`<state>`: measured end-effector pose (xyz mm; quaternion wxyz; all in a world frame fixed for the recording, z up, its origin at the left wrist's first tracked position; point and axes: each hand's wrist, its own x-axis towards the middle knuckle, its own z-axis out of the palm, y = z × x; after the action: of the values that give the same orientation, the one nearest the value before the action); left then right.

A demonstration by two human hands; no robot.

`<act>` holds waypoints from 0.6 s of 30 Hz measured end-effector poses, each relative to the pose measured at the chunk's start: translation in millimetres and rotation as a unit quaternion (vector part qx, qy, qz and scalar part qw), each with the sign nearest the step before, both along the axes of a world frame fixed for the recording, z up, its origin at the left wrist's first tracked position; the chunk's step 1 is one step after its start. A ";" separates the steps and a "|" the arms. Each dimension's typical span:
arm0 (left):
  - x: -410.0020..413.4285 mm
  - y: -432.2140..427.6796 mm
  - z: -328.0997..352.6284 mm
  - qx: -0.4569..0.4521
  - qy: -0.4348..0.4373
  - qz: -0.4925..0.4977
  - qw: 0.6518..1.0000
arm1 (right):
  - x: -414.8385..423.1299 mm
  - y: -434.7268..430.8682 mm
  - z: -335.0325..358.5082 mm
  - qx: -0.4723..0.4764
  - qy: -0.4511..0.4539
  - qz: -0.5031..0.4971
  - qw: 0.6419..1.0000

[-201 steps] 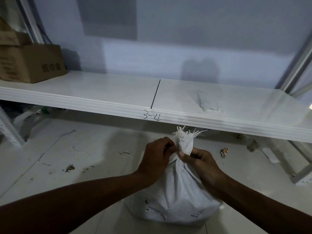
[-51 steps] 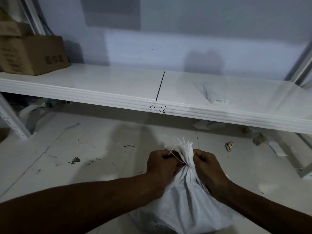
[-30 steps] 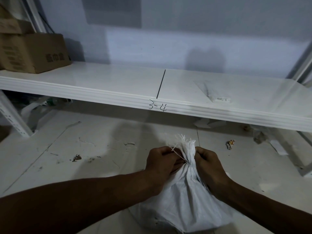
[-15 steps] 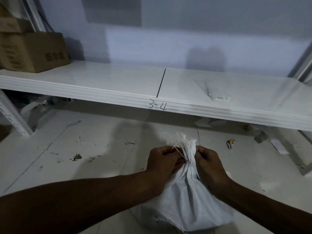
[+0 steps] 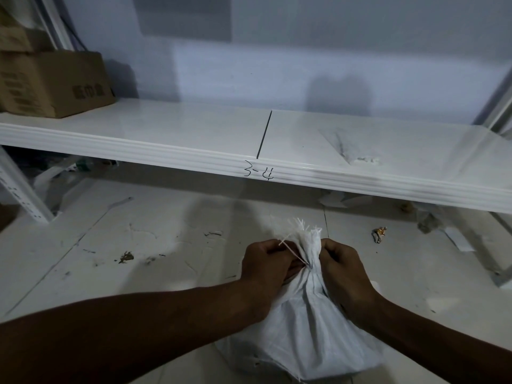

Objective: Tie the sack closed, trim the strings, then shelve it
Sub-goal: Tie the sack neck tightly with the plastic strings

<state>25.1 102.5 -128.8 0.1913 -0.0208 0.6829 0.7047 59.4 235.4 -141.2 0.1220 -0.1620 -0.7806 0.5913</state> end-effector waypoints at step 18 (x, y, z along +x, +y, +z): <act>-0.4 -0.1 -2.0 0.018 -0.004 0.003 1.000 | 0.4 -1.2 1.8 0.066 -0.010 -0.005 0.998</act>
<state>24.7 102.3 -130.8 0.1922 -0.0228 0.6695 0.7171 59.8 234.2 -139.4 0.1279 -0.1636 -0.8180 0.5365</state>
